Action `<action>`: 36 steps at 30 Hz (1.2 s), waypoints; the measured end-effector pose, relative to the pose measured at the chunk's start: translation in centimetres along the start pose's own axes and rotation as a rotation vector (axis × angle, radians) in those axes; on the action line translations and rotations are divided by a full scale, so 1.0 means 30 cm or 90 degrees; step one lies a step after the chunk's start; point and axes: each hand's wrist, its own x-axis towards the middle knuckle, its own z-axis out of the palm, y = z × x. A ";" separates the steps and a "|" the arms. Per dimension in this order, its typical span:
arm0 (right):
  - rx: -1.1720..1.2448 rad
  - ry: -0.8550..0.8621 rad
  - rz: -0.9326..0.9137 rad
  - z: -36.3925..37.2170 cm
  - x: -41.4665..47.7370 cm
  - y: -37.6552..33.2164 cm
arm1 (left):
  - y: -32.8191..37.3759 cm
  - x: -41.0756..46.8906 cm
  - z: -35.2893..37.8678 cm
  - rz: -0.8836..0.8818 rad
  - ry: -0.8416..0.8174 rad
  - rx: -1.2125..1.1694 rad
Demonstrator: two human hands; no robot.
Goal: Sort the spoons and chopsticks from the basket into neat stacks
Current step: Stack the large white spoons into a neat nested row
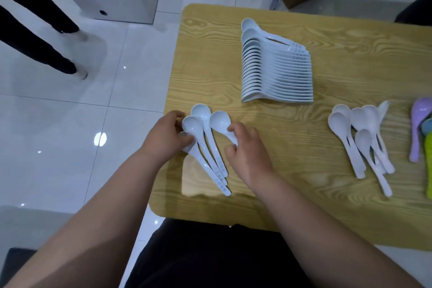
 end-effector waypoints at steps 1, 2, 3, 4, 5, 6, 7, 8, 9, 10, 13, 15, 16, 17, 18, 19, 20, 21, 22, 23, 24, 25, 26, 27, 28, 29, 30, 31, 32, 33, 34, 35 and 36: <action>0.009 0.015 -0.013 0.001 -0.003 -0.005 | -0.001 -0.003 -0.002 0.018 -0.009 0.008; 0.011 0.020 -0.029 0.006 -0.006 -0.013 | 0.002 -0.005 -0.002 0.039 -0.013 0.004; 0.003 0.017 -0.039 0.013 -0.010 -0.023 | 0.005 -0.005 -0.002 0.061 -0.013 -0.005; -0.007 0.011 -0.040 0.023 -0.012 -0.034 | 0.010 -0.004 -0.001 0.077 -0.009 -0.010; -0.017 0.005 -0.031 0.036 -0.014 -0.043 | 0.014 -0.001 0.000 0.087 -0.005 -0.012; -0.027 0.003 -0.017 0.049 -0.017 -0.051 | 0.015 0.003 0.000 0.088 -0.004 -0.015; -0.036 0.003 -0.003 0.061 -0.019 -0.058 | 0.013 0.007 -0.001 0.083 -0.008 -0.017; -0.044 0.005 0.006 0.069 -0.020 -0.064 | 0.009 0.011 -0.002 0.078 -0.016 -0.021; -0.047 0.006 0.013 0.076 -0.020 -0.068 | 0.000 0.015 -0.003 0.075 -0.025 -0.027; -0.046 0.006 0.021 0.081 -0.019 -0.071 | -0.009 0.019 -0.005 0.073 -0.035 -0.034; -0.028 0.001 0.035 0.089 -0.017 -0.075 | -0.036 0.017 -0.010 0.068 -0.039 -0.068; -0.009 -0.023 0.034 0.096 -0.020 -0.079 | -0.046 0.007 -0.007 0.068 -0.028 -0.108; 0.008 -0.034 0.033 0.099 -0.023 -0.083 | -0.046 0.000 -0.006 0.064 -0.024 -0.133; 0.033 -0.044 0.035 0.101 -0.026 -0.087 | -0.047 -0.006 -0.004 0.048 -0.027 -0.169; 0.062 -0.051 0.043 0.100 -0.030 -0.092 | -0.048 -0.011 -0.002 0.028 -0.032 -0.215; 0.089 -0.056 0.053 0.097 -0.033 -0.097 | -0.049 -0.016 -0.001 0.003 -0.041 -0.264; 0.109 -0.060 0.062 0.090 -0.036 -0.102 | -0.047 -0.021 -0.002 -0.021 -0.050 -0.318; 0.123 -0.065 0.066 0.078 -0.041 -0.107 | -0.046 -0.025 -0.003 -0.046 -0.057 -0.371; 0.132 -0.071 0.069 0.063 -0.046 -0.110 | -0.044 -0.029 -0.004 -0.066 -0.063 -0.426; 0.138 -0.077 0.072 0.043 -0.053 -0.113 | -0.038 -0.034 -0.008 -0.080 -0.069 -0.482; 0.142 -0.081 0.076 0.019 -0.062 -0.116 | -0.030 -0.038 -0.014 -0.090 -0.078 -0.538; 0.145 -0.082 0.081 -0.007 -0.074 -0.118 | -0.022 -0.043 -0.022 -0.097 -0.092 -0.584; 0.149 -0.076 0.086 -0.034 -0.089 -0.120 | -0.011 -0.050 -0.031 -0.103 -0.105 -0.619; 0.158 -0.061 0.092 -0.062 -0.105 -0.121 | 0.004 -0.055 -0.041 -0.108 -0.113 -0.639; 0.175 -0.038 0.099 -0.090 -0.122 -0.125 | 0.019 -0.062 -0.050 -0.113 -0.116 -0.658; 0.204 -0.010 0.105 -0.115 -0.141 -0.129 | 0.033 -0.068 -0.056 -0.121 -0.120 -0.677; 0.242 0.013 0.111 -0.138 -0.160 -0.135 | 0.047 -0.074 -0.060 -0.133 -0.127 -0.698; 0.284 0.021 0.111 -0.157 -0.179 -0.143 | 0.060 -0.080 -0.061 -0.142 -0.139 -0.702; 0.319 0.012 0.106 -0.173 -0.198 -0.154 | 0.077 -0.089 -0.061 -0.142 -0.158 -0.693; 0.341 -0.006 0.096 -0.185 -0.216 -0.165 | 0.098 -0.100 -0.061 -0.133 -0.183 -0.685; 0.350 -0.025 0.084 -0.193 -0.232 -0.175 | 0.120 -0.110 -0.059 -0.119 -0.202 -0.689; 0.352 -0.040 0.074 -0.198 -0.245 -0.181 | 0.140 -0.118 -0.057 -0.110 -0.209 -0.699; 0.354 -0.050 0.068 -0.202 -0.256 -0.184 | 0.158 -0.124 -0.054 -0.104 -0.208 -0.708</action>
